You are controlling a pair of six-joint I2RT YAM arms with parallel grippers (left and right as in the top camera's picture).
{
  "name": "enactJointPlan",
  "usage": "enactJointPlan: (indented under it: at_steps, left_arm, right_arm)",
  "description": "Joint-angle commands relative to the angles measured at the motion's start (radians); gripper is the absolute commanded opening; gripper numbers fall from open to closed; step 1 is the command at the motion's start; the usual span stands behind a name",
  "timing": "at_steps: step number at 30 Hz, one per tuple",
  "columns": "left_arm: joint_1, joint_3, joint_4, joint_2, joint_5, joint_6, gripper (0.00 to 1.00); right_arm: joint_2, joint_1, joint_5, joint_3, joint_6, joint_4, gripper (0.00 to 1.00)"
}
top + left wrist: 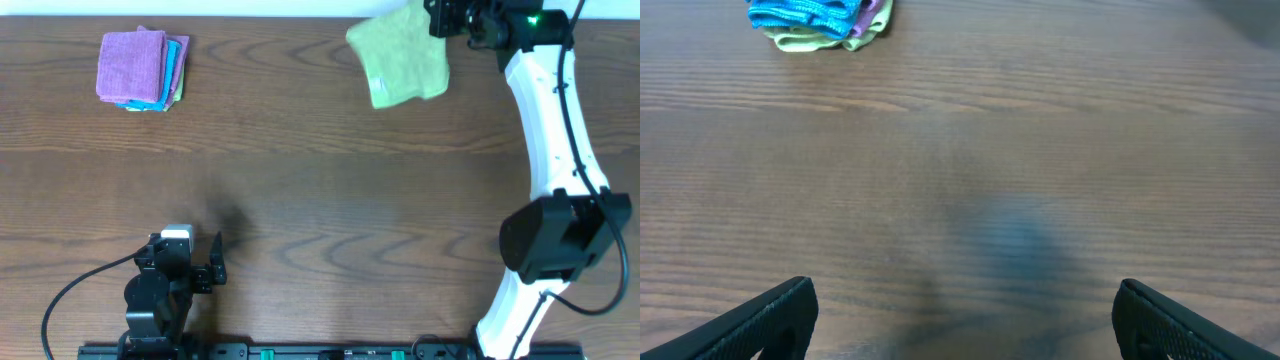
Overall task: Fold the cloth
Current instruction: 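Lift the green cloth and carry it toward the table center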
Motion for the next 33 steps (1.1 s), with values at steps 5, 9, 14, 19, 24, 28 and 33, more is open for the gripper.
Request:
enactJointPlan:
  at_steps: [5, 9, 14, 19, 24, 28, 33]
  left_arm:
    - [0.004, -0.012, 0.003, -0.006, -0.010, 0.010, 0.95]
    - [0.004, -0.012, 0.004, -0.006, -0.010, 0.010, 0.96]
    - [0.004, -0.012, 0.003, -0.006, -0.010, 0.010, 0.95]
    - [0.004, -0.012, 0.004, -0.006, -0.010, 0.010, 0.95]
    - [0.004, -0.012, 0.004, -0.006, -0.010, 0.010, 0.96]
    - [0.004, -0.012, 0.004, -0.006, -0.010, 0.010, 0.95]
    - [0.004, -0.012, 0.003, -0.006, -0.010, 0.010, 0.96]
  right_arm:
    - [-0.164, 0.021, 0.106, -0.027, -0.123, -0.076, 0.01]
    - [-0.404, 0.020, 0.187, -0.286, -0.142, 0.049, 0.01]
    - [-0.646, 0.051, 0.182, -0.637, -0.147, 0.246, 0.01]
    - [-0.661, 0.167, 0.106, -0.762, -0.053, 0.352, 0.01]
    - [-0.635, 0.394, 0.066, -0.762, -0.056, 0.367, 0.01]
    - [-0.660, 0.457, 0.108, -0.752, -0.067, 0.355, 0.01]
    - [-0.658, 0.346, 0.394, -0.756, -0.071, 0.286, 0.28]
